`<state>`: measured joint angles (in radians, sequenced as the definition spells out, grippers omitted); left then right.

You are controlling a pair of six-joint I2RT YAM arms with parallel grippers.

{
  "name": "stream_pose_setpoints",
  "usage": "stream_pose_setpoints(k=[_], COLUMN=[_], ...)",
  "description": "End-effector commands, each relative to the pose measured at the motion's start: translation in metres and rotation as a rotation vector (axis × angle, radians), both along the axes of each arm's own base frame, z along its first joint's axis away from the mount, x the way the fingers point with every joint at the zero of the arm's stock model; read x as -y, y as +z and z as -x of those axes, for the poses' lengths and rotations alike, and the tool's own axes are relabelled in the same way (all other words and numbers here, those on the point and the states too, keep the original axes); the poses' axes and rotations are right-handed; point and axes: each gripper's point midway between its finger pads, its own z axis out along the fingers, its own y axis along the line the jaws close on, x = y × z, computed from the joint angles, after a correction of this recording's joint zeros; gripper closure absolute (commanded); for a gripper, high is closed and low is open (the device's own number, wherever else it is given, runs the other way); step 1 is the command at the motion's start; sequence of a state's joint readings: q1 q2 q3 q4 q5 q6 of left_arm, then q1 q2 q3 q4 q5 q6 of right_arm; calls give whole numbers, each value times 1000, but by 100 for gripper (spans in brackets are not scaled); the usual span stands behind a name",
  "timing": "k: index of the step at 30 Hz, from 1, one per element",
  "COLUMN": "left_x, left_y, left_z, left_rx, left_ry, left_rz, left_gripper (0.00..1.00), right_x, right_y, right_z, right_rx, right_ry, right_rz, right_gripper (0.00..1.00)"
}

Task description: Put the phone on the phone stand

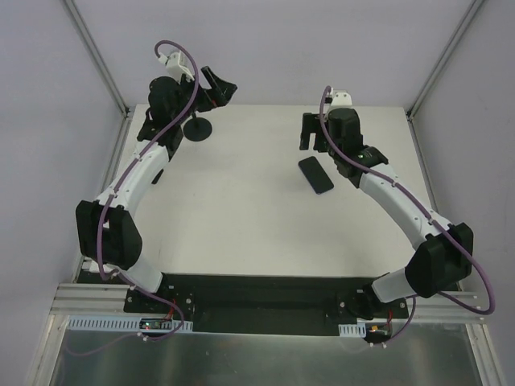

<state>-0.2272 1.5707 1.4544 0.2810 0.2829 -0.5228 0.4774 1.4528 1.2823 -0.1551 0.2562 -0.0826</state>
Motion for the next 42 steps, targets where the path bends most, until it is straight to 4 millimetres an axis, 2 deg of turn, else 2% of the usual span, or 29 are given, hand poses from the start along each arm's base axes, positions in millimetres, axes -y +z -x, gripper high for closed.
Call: stream_pose_setpoints(k=[1, 6, 7, 9, 10, 12, 13, 14, 15, 16, 18, 19, 24, 25, 30, 37, 42], left_x=[1, -31, -35, -50, -56, -71, -76, -79, -94, -99, -114, -118, -133, -140, -155, -152, -150], left_y=[-4, -31, -44, -49, -63, -65, -84, -88, -82, -104, -107, -123, -150, -162, -181, -169, -158], left_z=[1, -17, -20, -27, -29, -34, -36, -36, -39, -40, -43, -47, -68, -76, -101, -112, -116], left_rx=[-59, -146, -172, -187, -219, -214, -248, -273, -224, -261, -237, -266, -306, -306, -246, -135, -58], left_ry=[-52, 49, 59, 85, 99, 113, 124, 129, 139, 154, 165, 182, 254, 299, 363, 303, 260], left_rz=[96, 195, 207, 261, 280, 354, 382, 453, 491, 522, 589, 600, 642, 648, 701, 678, 679], left_gripper=[1, 1, 1, 1, 1, 1, 1, 1, 1, 1, 3, 3, 1, 1, 1, 2, 7], right_x=[-11, -22, -24, -28, -29, -31, -32, -33, -34, -36, -36, -36, -36, -37, -37, -38, -38], right_y=[45, 32, 30, 25, 23, 21, 21, 20, 20, 19, 17, 17, 16, 14, 14, 12, 12], right_z=[-13, -19, -20, -21, -22, -23, -23, -24, -24, -23, -24, -24, -25, -25, -26, -27, -27], right_rx=[90, 51, 43, 31, 25, 21, 22, 18, 18, 10, 3, 4, -2, -6, -3, -4, -5], right_ry=[-5, 25, 29, 41, 40, 50, 54, 59, 66, 58, 57, 57, 57, 61, 64, 68, 69], right_rz=[-111, -119, -122, -127, -130, -133, -135, -138, -141, -164, -170, -175, -199, -199, -213, -219, -221], right_gripper=[4, 4, 4, 4, 4, 4, 4, 4, 4, 4, 4, 4, 4, 4, 4, 4, 4])
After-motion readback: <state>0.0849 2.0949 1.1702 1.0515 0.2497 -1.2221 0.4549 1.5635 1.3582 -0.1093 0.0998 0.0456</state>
